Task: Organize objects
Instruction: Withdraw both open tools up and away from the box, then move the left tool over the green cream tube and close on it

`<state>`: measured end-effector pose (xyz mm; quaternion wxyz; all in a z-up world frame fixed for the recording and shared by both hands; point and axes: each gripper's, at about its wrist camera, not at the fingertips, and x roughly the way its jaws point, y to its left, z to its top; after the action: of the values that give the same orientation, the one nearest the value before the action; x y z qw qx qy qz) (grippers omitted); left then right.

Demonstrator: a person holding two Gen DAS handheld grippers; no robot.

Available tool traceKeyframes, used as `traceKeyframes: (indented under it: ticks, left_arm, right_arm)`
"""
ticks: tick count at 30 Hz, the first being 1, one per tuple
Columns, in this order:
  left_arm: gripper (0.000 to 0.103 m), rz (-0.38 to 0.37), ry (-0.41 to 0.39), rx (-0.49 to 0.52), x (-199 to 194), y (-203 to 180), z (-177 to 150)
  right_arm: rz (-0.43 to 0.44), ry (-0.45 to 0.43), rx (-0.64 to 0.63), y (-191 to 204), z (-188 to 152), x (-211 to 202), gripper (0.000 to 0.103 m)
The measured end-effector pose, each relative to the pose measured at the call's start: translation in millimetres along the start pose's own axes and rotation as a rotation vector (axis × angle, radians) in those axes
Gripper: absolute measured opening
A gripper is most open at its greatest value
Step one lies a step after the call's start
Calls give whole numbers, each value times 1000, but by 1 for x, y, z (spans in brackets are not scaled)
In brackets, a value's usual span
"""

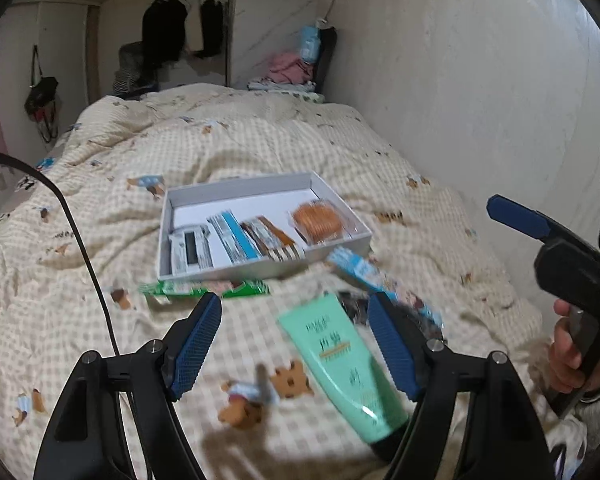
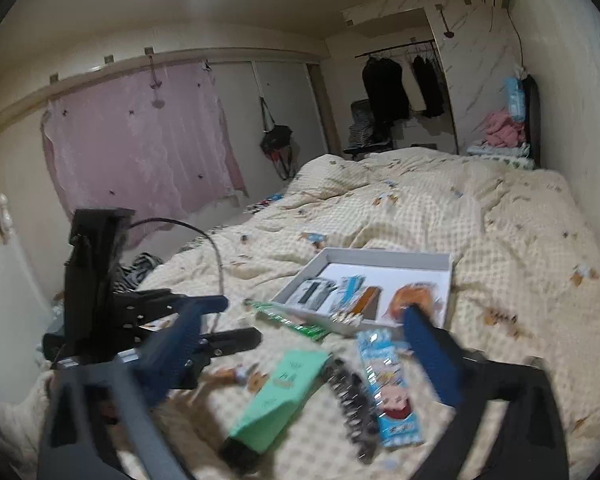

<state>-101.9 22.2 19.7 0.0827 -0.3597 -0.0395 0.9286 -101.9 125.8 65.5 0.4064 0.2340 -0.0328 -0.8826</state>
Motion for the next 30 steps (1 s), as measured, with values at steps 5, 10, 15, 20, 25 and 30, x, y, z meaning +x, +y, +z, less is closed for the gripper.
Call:
traceKeyframes:
  ticks: [5, 10, 15, 20, 25, 30]
  left_arm:
    - [79, -11, 31, 1, 8, -4, -14]
    - [79, 33, 15, 44, 3, -12, -28]
    - [79, 28, 6, 24, 6, -7, -34]
    - [79, 29, 11, 2, 8, -3, -37]
    - [79, 36, 22, 6, 8, -3, -41]
    - [79, 27, 27, -2, 10, -1, -41]
  right_arm:
    - [-37, -70, 30, 3, -23, -10, 103]
    - [-80, -91, 73, -1, -32, -18, 103]
    - [-76, -111, 126, -13, -35, -23, 103]
    - [-60, -129, 170, -22, -39, -28, 103]
    - [-53, -122, 192, -26, -40, -27, 103]
    - [-78, -105, 167, -20, -38, -23, 103]
